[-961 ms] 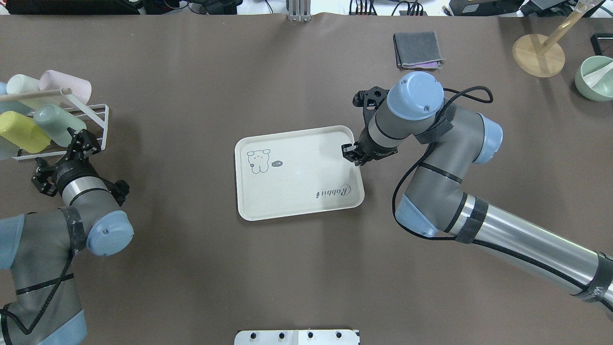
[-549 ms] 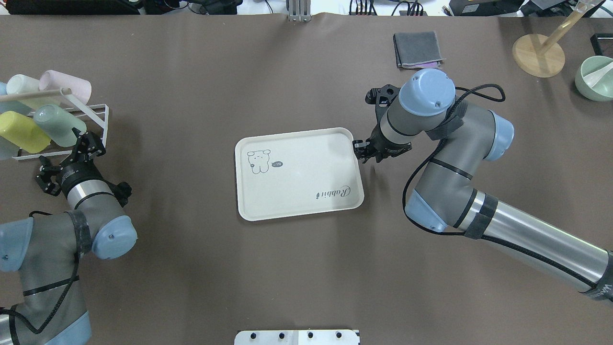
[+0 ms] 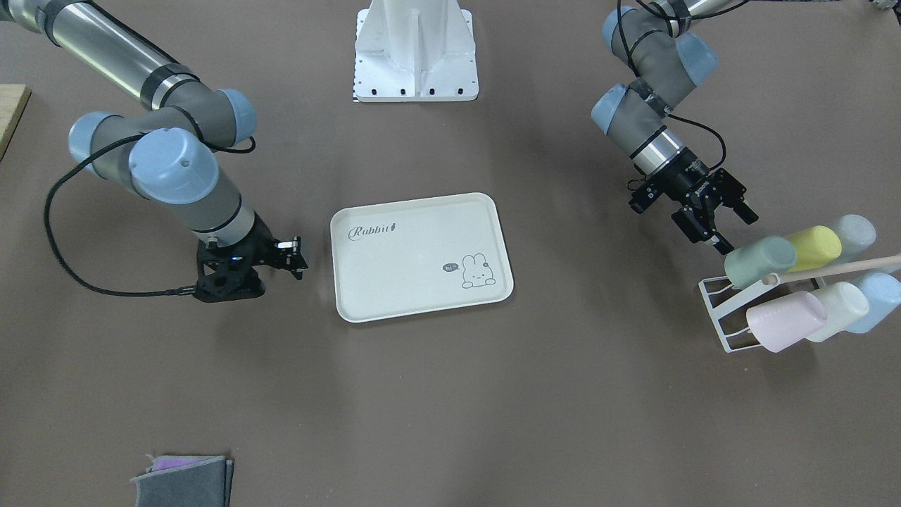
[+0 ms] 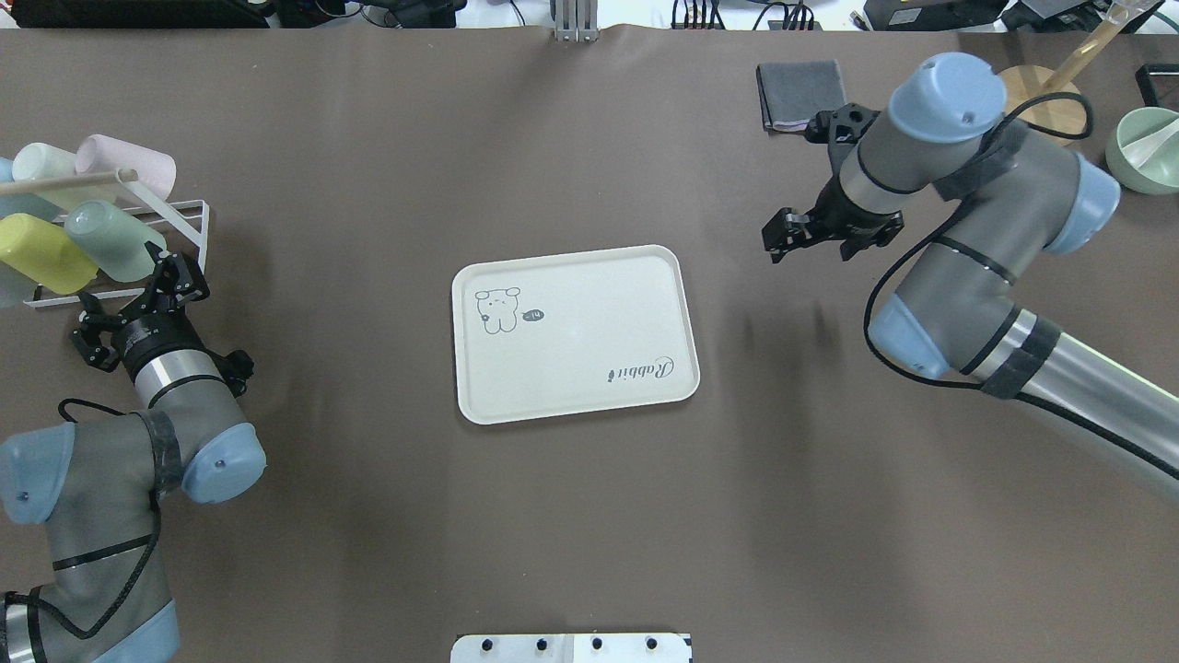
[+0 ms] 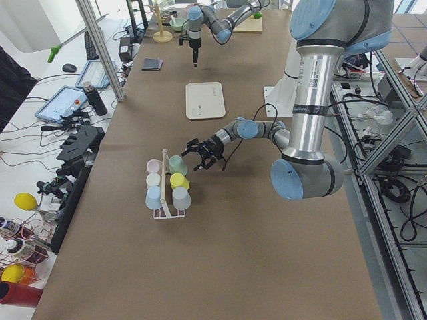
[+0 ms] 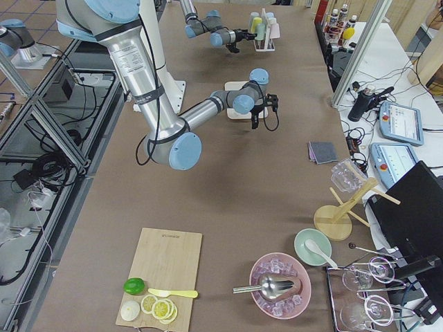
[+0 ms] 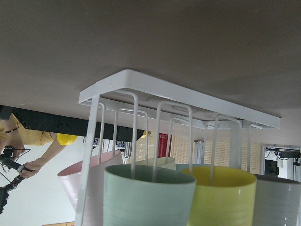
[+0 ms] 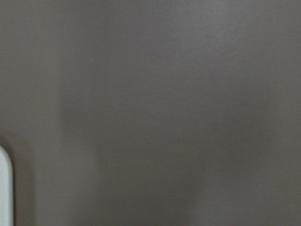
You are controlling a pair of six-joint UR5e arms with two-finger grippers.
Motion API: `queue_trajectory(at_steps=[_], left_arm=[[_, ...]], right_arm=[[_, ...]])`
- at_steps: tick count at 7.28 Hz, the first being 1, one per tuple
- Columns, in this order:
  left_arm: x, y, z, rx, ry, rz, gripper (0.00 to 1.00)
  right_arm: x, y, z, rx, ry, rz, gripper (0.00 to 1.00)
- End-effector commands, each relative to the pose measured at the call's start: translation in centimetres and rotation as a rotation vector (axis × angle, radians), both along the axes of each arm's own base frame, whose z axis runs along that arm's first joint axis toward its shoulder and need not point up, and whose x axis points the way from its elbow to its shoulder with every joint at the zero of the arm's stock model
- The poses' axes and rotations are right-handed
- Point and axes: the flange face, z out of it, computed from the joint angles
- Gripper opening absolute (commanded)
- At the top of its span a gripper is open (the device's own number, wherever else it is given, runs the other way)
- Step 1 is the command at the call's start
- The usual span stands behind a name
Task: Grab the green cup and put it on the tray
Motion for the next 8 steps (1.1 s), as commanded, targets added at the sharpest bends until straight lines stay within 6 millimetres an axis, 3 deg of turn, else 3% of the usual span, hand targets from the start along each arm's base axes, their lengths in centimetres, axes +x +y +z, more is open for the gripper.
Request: queue_trajectory(at_steps=[1,2,3,4,5,6,8], left_arm=[[0.0,-0.2,-0.1,0.047,-0.032,0.005,0.98],[0.0,-0.3,0.3,0.043,-0.043,0.004,0.98],[0.0,-0.4,1.0,0.038,-0.058,0.005,0.98],[0.0,-0.4,1.1,0.039,-0.061,0.004,0.98],[0.0,-0.4,1.3,0.033,-0.066,0.003,0.98],[-0.1,-0.5,1.6,0.03,-0.07,0.001,0.98],[0.0,-0.6,2.8,0.02,-0.094,0.001,0.98]], right_arm=[[10.7,-2.9,2.3,0.044,0.113,-0.054,1.0],[16.3,-2.6,5.2,0.023,0.161,-0.059,1.0],[23.2,-2.1,9.4,0.04,0.191,-0.061,1.0],[29.3,-0.5,13.7,0.049,0.223,-0.067,1.0],[34.7,0.1,16.7,0.034,0.24,-0.045,1.0],[39.0,2.2,21.1,-0.044,0.245,-0.003,1.0],[42.1,7.4,26.1,-0.162,0.151,0.043,1.0]])
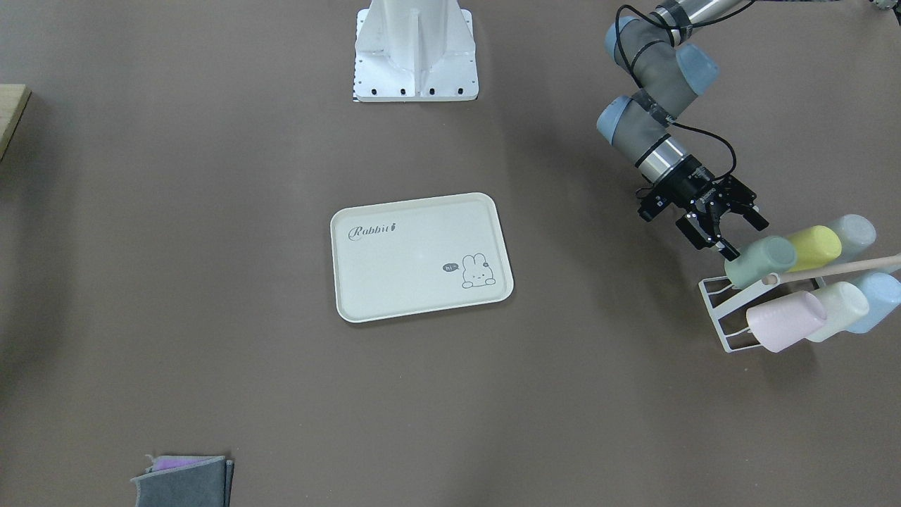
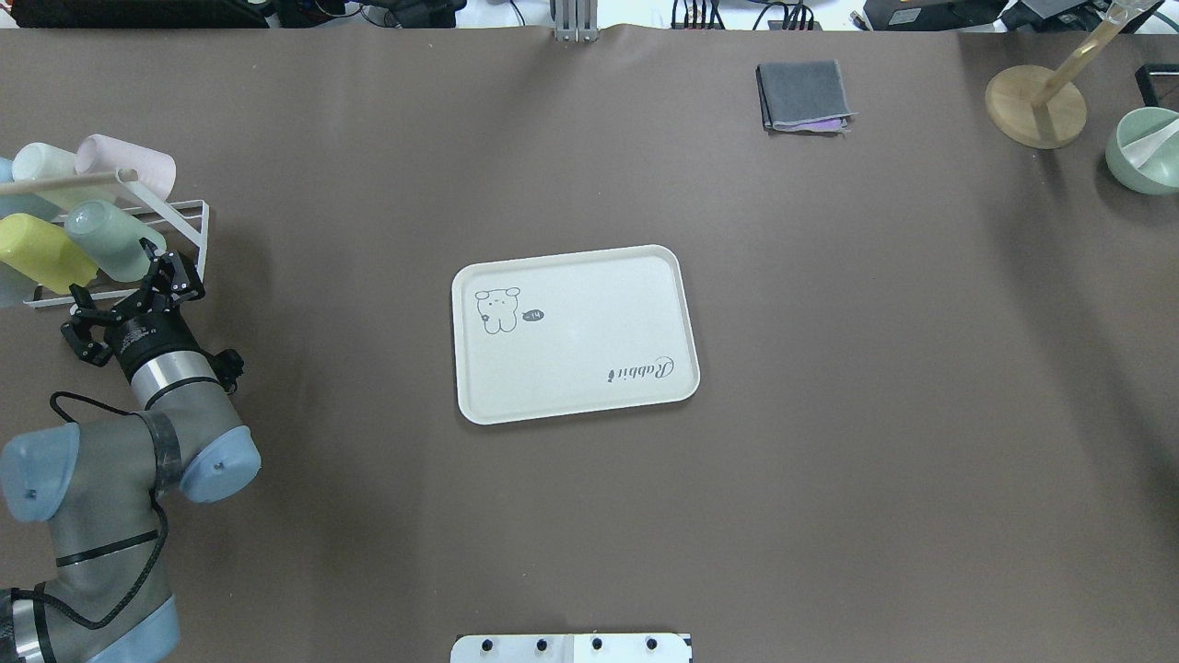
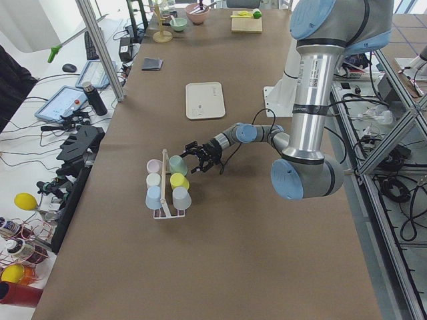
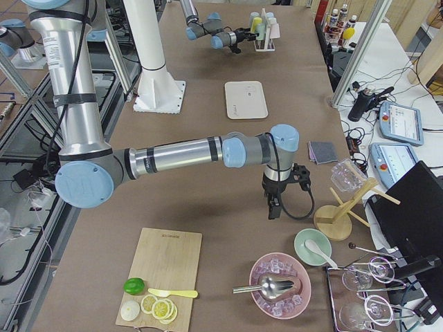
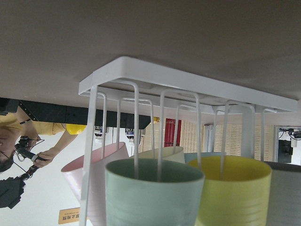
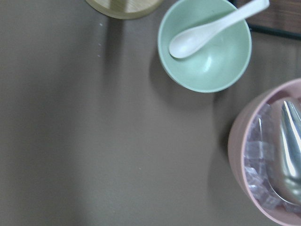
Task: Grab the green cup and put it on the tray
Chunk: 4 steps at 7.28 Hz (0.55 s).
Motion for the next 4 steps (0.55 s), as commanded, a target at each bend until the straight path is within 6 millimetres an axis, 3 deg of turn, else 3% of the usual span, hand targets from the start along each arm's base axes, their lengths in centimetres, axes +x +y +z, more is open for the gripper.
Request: queue_trajectory(at_steps=[1,4], left_arm=[[0.0,-0.2,0.9,-0.005,-0.009,-0.005,0.98],[-0.4,-0.6,1.2,-0.005,-0.014,-0.015,0.98]], right_arm=[[2.4,4.7,4.0,-0.087,-0.071,0.047,1.0],[3.7,7.4,5.6,-0.086,-0.107,0.026,1.0]])
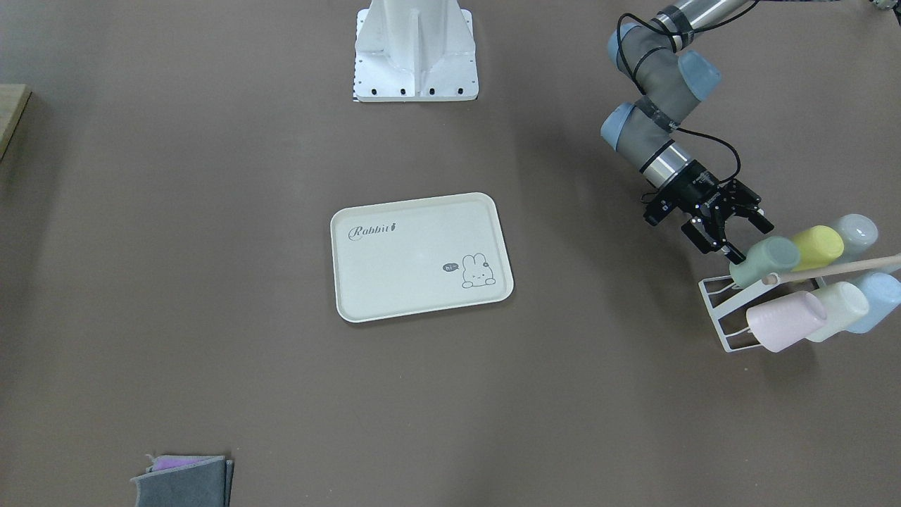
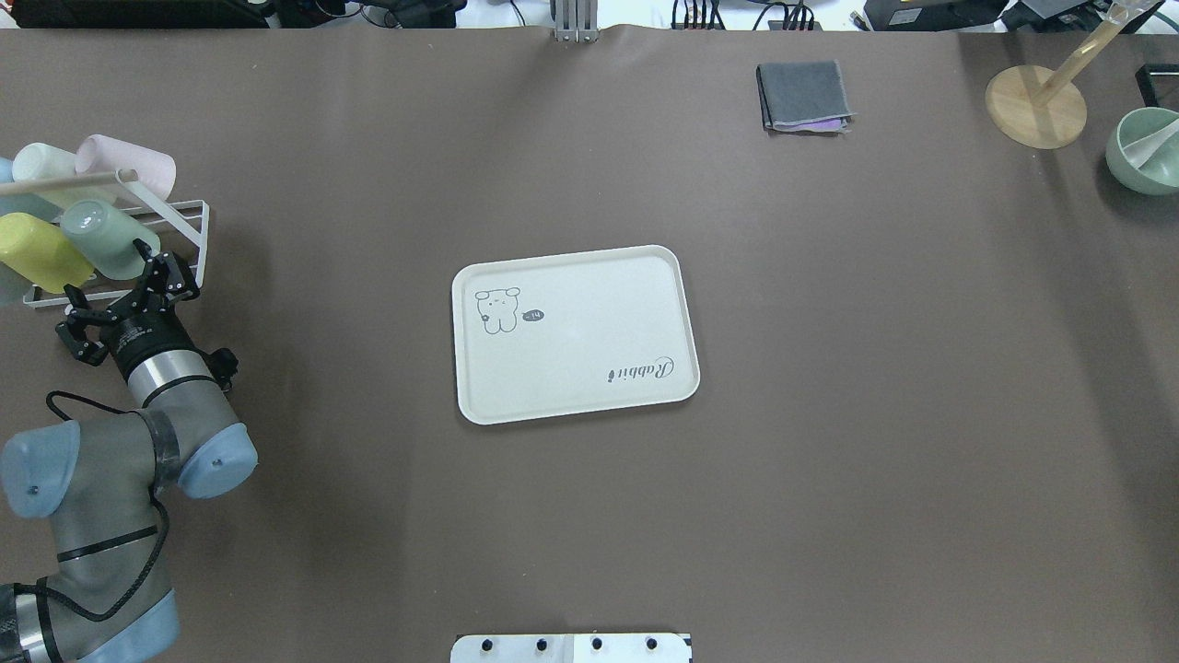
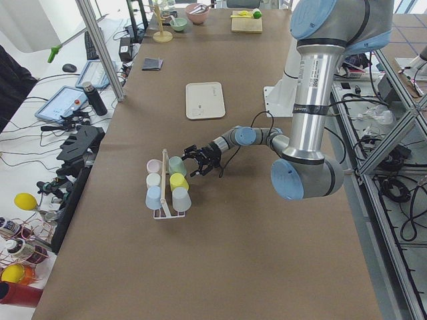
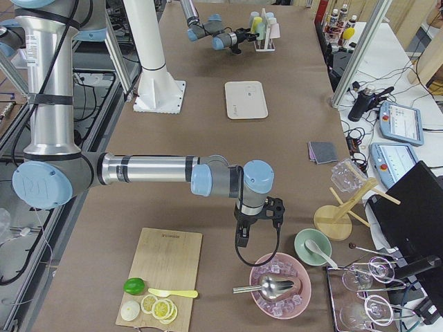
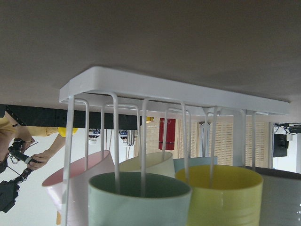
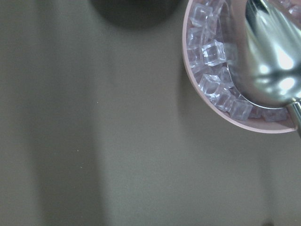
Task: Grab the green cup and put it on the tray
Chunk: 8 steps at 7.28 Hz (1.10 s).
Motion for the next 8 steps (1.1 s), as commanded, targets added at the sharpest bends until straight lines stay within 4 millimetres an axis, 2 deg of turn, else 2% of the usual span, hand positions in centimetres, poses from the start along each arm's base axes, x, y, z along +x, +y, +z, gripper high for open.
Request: queue_trajectory(at_steps=[1,3,6,8], left_arm=[[-0.2,-0.2,0.0,0.005,0.0,-0.004,0.98],[-0.2,-0.6,-0.5,0.039,0.004,-0.002,0.98],[0.2,-0.9,1.2,0.051,0.025,-0.005,0.98],[0.2,-1.0,0.9,0.059,0.044,-0.007,0.98]], right_arm=[[0.7,1.2,0.9,0.009,-0.012,-0.015,1.0],[0.7,1.1,1.3,-0.004,-0.008,-0.011,1.0],[0.7,0.7,1.2,-0.003,0.0,-0.01,1.0],[0.8,0.6,1.3,-0.003,0.015,-0.011,1.0]])
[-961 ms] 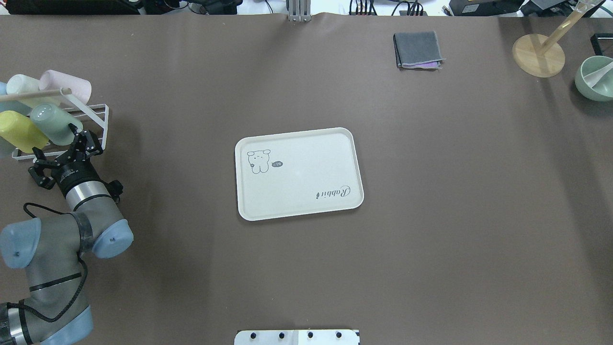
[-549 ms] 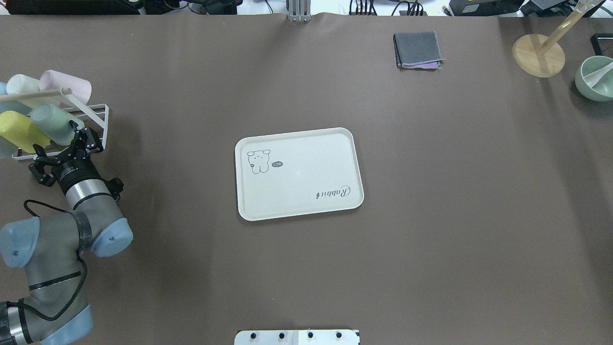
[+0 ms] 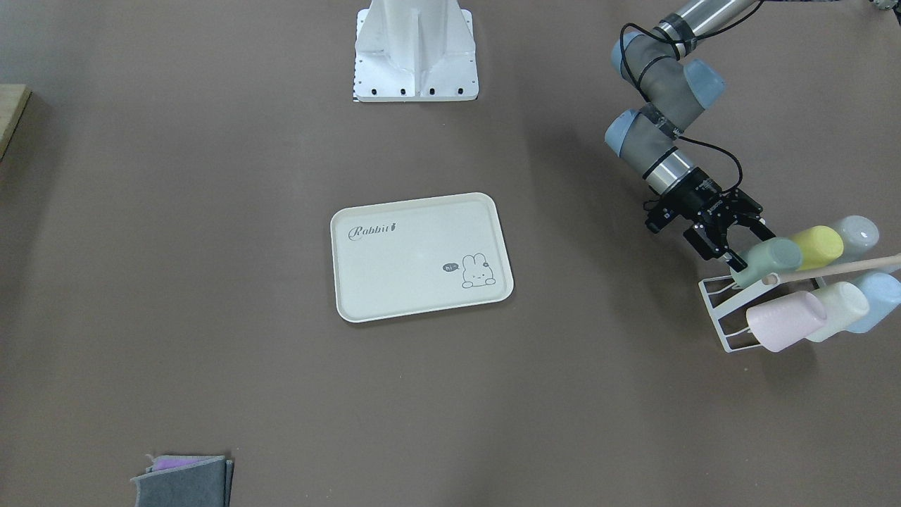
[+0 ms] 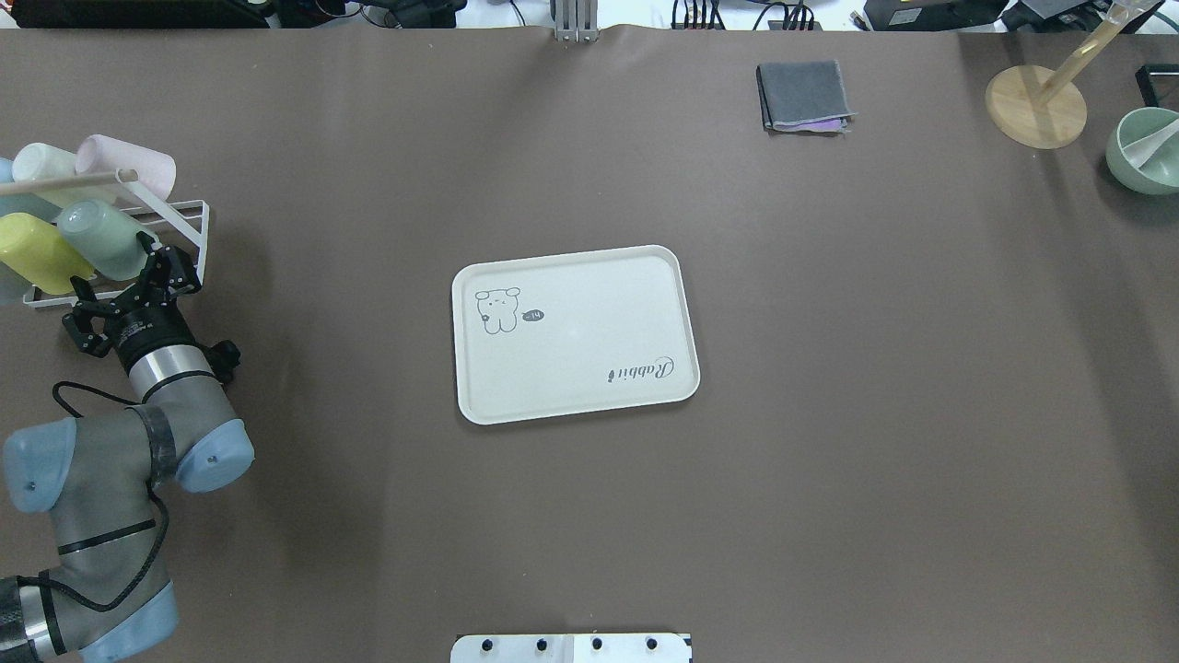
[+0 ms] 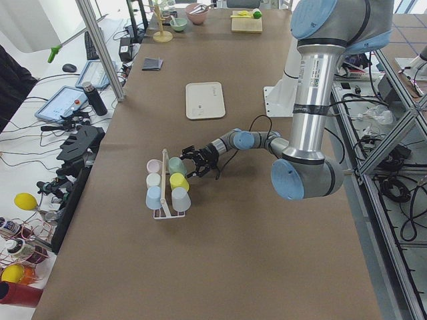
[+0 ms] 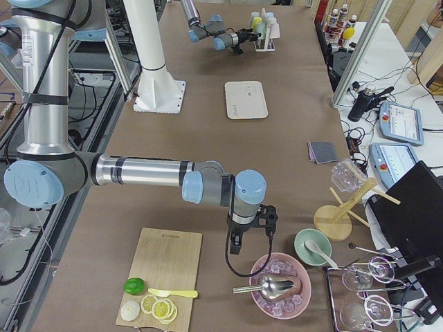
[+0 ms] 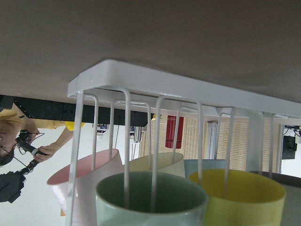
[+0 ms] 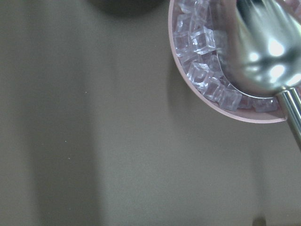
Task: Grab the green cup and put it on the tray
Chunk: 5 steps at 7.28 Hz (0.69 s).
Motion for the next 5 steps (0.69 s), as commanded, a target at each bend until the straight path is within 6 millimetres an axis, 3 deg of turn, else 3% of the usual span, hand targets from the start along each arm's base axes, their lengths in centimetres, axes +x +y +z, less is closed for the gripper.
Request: queue_trajectory(at_steps=[1,5], left_arm=[[-0.1,-0.3,-0.1,0.01,0.01,-0.004,0.98],[-0.9,-1.2,-0.1,0.038,0.012,-0.022,0.98]], right_arm=[[0.1,-0.1,0.1,0.0,0.015,-0.001,1.0],[0.1,-2.0,-2.4,0.054,0.011,-0.001,1.0]])
